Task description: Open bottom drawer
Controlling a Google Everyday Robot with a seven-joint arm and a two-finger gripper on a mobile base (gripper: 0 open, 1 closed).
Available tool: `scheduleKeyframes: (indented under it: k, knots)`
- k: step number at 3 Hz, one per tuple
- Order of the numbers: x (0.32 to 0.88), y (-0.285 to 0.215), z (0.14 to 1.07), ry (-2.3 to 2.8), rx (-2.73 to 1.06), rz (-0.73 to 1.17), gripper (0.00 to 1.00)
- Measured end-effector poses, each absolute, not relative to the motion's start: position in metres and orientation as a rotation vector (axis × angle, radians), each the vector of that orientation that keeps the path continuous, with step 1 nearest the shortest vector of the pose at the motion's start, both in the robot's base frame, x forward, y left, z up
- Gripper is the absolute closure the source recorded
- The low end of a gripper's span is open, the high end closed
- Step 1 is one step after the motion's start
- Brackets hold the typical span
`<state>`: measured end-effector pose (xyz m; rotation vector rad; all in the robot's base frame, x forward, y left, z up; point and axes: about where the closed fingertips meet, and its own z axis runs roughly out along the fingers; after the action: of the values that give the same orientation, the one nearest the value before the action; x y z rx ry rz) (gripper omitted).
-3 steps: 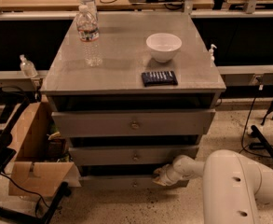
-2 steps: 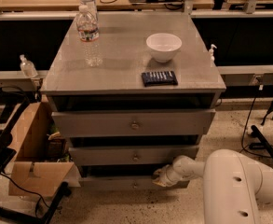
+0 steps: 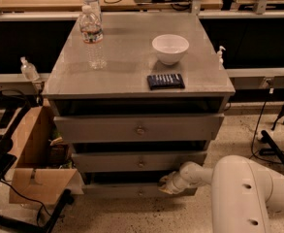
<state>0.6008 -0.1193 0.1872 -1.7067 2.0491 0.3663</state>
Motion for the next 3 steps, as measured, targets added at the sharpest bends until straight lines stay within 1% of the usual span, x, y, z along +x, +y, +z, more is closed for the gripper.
scheduleKeyframes:
  k: [2,3]
  knots:
    - [0.6007,-0.1193,0.1872,2.049,-1.707,0.366,1.0]
    - [0.6007,-0.1192,0.1872,2.049,-1.707,0.366,0.82]
